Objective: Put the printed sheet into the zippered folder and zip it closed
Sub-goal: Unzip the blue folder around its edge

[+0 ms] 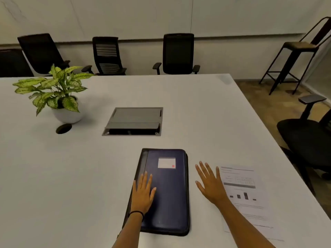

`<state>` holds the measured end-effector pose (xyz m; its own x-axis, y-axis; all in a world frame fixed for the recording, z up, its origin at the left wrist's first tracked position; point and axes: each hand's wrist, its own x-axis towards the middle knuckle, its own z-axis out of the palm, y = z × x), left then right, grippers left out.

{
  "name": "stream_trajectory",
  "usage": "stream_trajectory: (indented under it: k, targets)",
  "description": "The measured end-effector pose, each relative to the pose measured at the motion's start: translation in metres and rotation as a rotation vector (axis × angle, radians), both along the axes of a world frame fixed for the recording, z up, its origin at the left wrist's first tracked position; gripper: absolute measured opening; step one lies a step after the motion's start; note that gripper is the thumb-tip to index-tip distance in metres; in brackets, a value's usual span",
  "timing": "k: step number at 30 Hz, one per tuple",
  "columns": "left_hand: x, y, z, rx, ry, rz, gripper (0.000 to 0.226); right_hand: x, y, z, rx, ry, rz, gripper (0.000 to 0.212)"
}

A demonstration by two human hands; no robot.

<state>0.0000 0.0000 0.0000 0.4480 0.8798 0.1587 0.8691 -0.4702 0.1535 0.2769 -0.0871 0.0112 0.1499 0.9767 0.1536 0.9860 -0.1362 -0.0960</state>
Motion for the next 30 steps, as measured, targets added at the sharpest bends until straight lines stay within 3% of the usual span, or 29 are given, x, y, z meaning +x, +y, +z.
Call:
stream_trajectory:
  k: [7, 11, 14, 17, 21, 25, 30]
  targets:
    - [-0.009, 0.011, -0.005, -0.233, -0.016, 0.037, 0.06, -0.011, 0.012, 0.003, -0.125, 0.002, -0.013, 0.059]
    - [-0.012, 0.038, -0.021, -0.254, 0.061, 0.046, 0.098, -0.013, 0.03, 0.012, -0.151, 0.023, -0.01, 0.059]
    - [-0.007, 0.058, -0.02, -0.259, 0.096, 0.065, 0.106, -0.014, 0.046, 0.016, -0.183, 0.042, -0.011, 0.06]
    - [-0.003, 0.078, -0.018, -0.277, 0.067, 0.083, 0.107, -0.015, 0.066, 0.013, -0.267, 0.112, 0.004, 0.062]
    - [0.004, 0.103, -0.017, -0.302, 0.031, 0.088, 0.106, -0.015, 0.09, -0.009, -0.289, 0.132, 0.035, 0.084]
    - [0.011, 0.125, -0.02, -0.318, -0.001, 0.076, 0.101, -0.02, 0.103, -0.016, -0.315, 0.135, 0.069, 0.088]
    - [0.021, 0.149, -0.032, -0.369, 0.044, 0.1, 0.075, -0.019, 0.129, -0.027, -0.289, 0.186, 0.087, 0.087]
